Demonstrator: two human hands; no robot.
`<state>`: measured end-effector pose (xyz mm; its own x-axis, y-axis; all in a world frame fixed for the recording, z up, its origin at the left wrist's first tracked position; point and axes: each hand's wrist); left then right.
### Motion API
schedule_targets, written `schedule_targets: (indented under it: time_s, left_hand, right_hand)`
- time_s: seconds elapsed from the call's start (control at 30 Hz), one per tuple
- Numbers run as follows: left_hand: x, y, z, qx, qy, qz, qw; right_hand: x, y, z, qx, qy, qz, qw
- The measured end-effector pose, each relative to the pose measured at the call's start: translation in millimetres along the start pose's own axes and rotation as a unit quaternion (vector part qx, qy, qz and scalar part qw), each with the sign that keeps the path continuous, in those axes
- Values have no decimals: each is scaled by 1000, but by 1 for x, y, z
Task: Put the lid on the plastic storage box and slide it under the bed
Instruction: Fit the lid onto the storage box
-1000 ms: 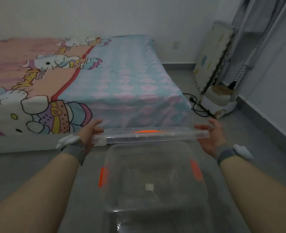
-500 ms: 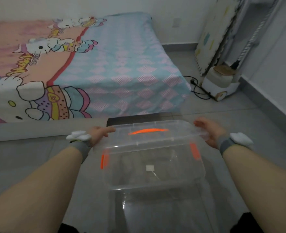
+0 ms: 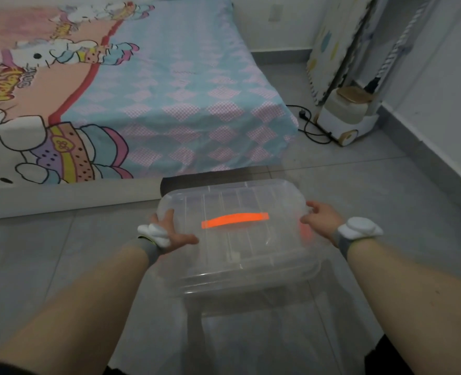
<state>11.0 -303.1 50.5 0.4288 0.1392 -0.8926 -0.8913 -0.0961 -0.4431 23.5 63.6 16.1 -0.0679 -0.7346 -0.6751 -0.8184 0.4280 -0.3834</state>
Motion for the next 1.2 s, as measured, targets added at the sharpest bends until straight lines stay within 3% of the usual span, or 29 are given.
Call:
schedule_targets:
  time_s: [0.3, 0.47, 0.53, 0.67, 0.83, 0.9, 1.0, 1.1, 1.2]
  left_hand:
    - [24, 7, -3, -7, 36, 8, 999]
    - [31, 18, -8, -5, 31, 10, 999]
    - [32, 23, -9, -4, 20, 31, 999]
    - [40, 37, -1, 67, 15, 165, 984]
    - [64, 49, -12, 92, 79, 136, 983]
    - [66, 56, -18, 101, 74, 140, 982]
    - [64, 65, -26, 96, 21, 169, 981]
    - [65, 70, -36, -19, -76, 159, 984]
    - [72, 71, -39, -139, -187, 143, 962]
  right_hand:
    - [20, -10, 16, -33, -134, -5, 990]
    - [31, -14, 30, -35, -125, -8, 991]
    - [35, -13, 23, -64, -144, 29, 987]
    - [55, -11, 4, -119, -242, 72, 960]
    - [72, -13, 13, -128, -334, 47, 933]
    - [72, -8, 12, -127, -318, 52, 938]
    - [63, 10, 13, -65, -188, 103, 975]
    - [49, 30, 25, 69, -75, 85, 991]
    - [46, 41, 32, 112, -22, 15, 993]
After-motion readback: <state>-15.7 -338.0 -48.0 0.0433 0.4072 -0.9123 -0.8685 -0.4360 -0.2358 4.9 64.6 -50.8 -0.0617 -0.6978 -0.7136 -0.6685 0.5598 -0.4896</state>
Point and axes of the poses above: each hand's wrist, its own y-axis towards the middle knuckle, its own x-axis out of the palm, z = x × y, and after that the axes turned 6 degrees about z, right-handed
